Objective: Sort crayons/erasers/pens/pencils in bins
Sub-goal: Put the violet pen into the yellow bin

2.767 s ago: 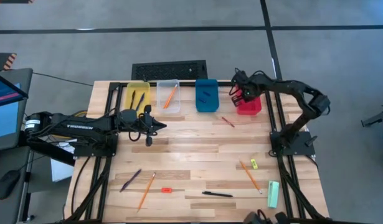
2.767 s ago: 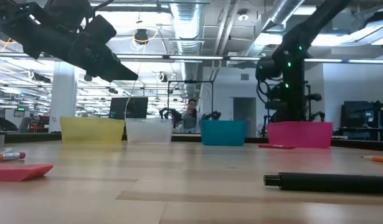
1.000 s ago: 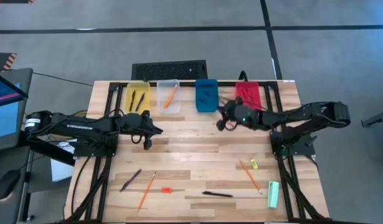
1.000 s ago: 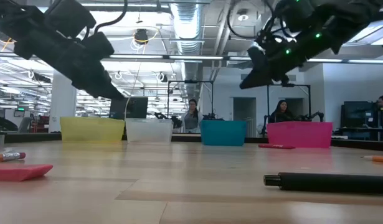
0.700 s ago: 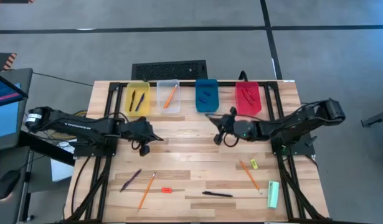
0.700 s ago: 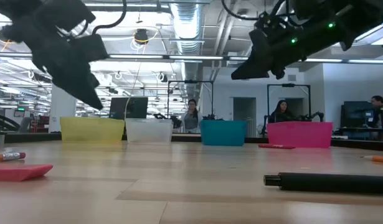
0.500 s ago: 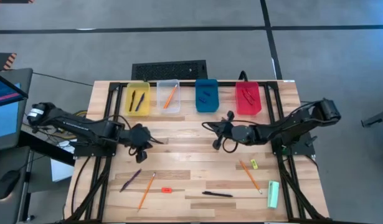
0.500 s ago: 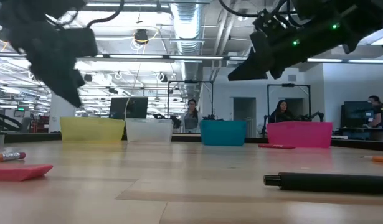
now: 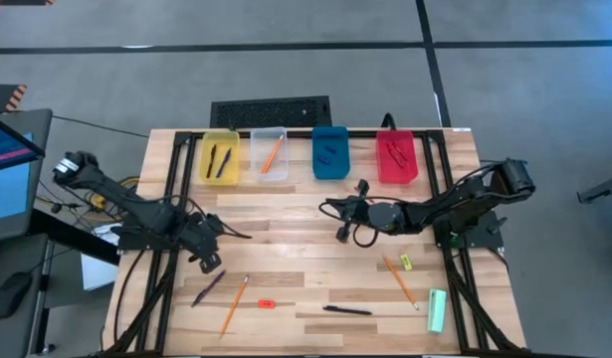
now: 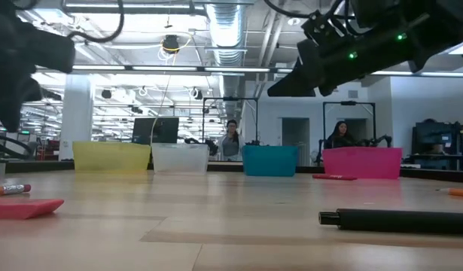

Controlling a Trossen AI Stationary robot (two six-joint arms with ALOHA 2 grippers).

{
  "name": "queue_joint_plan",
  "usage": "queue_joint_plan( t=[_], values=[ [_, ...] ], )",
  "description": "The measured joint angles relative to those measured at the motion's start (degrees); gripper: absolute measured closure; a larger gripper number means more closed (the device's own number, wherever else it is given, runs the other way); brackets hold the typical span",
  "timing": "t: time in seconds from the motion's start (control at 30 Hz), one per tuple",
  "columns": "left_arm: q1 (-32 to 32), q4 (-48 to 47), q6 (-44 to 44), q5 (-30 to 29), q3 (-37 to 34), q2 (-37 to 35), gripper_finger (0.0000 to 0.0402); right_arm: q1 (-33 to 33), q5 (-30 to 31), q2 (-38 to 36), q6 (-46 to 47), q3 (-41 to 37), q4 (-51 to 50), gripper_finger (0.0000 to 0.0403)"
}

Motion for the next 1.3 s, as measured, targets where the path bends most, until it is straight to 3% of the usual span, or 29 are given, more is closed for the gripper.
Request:
queue_joint_plan(
  t=[0.3,0.5,0.67,1.03,1.3],
  values=[
    [-5.6,-2.5,-7.0,2.2,0.6,2.4,0.0313,-1.3,-0.1,0.0,-0.4,0.0,0.1,0.0397],
    [-7.4,1.6,-7.1,6.5,0.6,10.9,0.0243,-1.2,-0.5,0.0,-0.1,0.0,-0.1,0.0400],
    [-7.9,7.9,-6.9,10.1,0.6,16.8,0.0211,-1.3,-1.6,0.0,-0.1,0.0,0.0,0.0398],
    [-7.9,13.8,-10.0,9.3,0.6,20.7,0.0203,-1.3,-1.7,0.0,-0.1,0.0,0.0,0.0399],
    [-7.9,13.0,-9.4,9.1,1.2,26.6,0.0234,-1.3,-1.7,0.0,0.0,0.0,0.0,0.0400]
  ],
)
